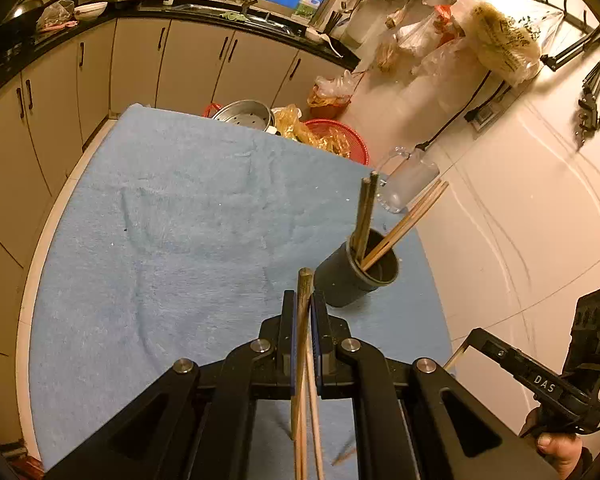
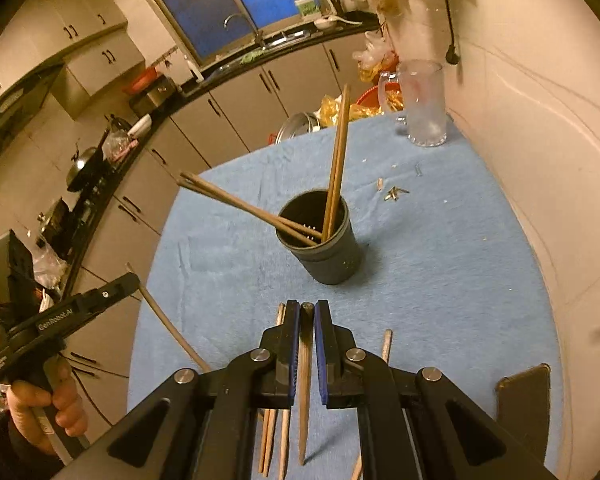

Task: Organize utensils
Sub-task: 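Lift both held chopsticks and carry them over the black cup, lowering tips inside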

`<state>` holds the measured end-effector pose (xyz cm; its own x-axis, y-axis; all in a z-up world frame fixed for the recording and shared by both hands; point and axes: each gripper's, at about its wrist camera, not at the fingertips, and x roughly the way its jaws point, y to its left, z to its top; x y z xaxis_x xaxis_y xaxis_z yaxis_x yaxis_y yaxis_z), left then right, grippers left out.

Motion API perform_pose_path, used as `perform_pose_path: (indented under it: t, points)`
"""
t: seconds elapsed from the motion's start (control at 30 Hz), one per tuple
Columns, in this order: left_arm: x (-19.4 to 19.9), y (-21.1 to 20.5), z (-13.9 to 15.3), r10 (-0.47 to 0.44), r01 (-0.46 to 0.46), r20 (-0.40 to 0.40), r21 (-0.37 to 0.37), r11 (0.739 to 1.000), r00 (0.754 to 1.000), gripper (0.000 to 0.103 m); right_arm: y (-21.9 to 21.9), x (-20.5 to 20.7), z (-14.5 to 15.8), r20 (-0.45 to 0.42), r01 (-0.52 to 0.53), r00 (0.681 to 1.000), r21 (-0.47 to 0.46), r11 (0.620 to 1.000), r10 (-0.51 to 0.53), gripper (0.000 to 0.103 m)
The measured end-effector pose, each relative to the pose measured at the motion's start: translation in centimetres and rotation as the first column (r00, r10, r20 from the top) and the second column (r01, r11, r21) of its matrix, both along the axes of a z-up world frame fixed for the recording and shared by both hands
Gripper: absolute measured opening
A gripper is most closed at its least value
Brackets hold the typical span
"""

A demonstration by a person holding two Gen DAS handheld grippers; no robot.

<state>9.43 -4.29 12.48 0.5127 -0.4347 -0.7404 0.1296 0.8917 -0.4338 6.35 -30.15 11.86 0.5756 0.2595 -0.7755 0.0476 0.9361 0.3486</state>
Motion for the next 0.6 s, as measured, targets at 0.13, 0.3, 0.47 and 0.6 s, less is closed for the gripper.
perform_pose_path:
  t: [0.13, 0.3, 0.47, 0.6]
  points:
    - [-0.4, -0.2, 1.3, 0.002, -0.001, 0.020, -0.023, 1.000, 1.000, 0.006, -0.2, -0.9, 1.8, 0.042, -0.003, 0.999, -0.003, 1.000, 0.003, 0.008]
    - [-0.6, -0.7, 3.0, -0.001, 0.003, 0.058, -0.034, 0.999, 0.998, 0.006, -0.6, -1.5, 4.3, 0.102, -0.004, 0.995, -0.015, 1.000, 0.006, 0.008]
    - [-0.4, -1.2, 4.7, 0.000, 0.004, 0.096, -0.045, 0.999, 0.995, 0.006, -1.7, -1.2, 6.2, 0.154, 0.014, 0.988, -0.024, 1.000, -0.011, 0.008]
    - [-0.3, -1.3, 5.9, 0.002, 0.004, 0.121, -0.051, 0.999, 0.993, 0.006, -2.7, -1.0, 7.8, 0.190, 0.031, 0.981, -0.021, 0.999, -0.026, 0.008]
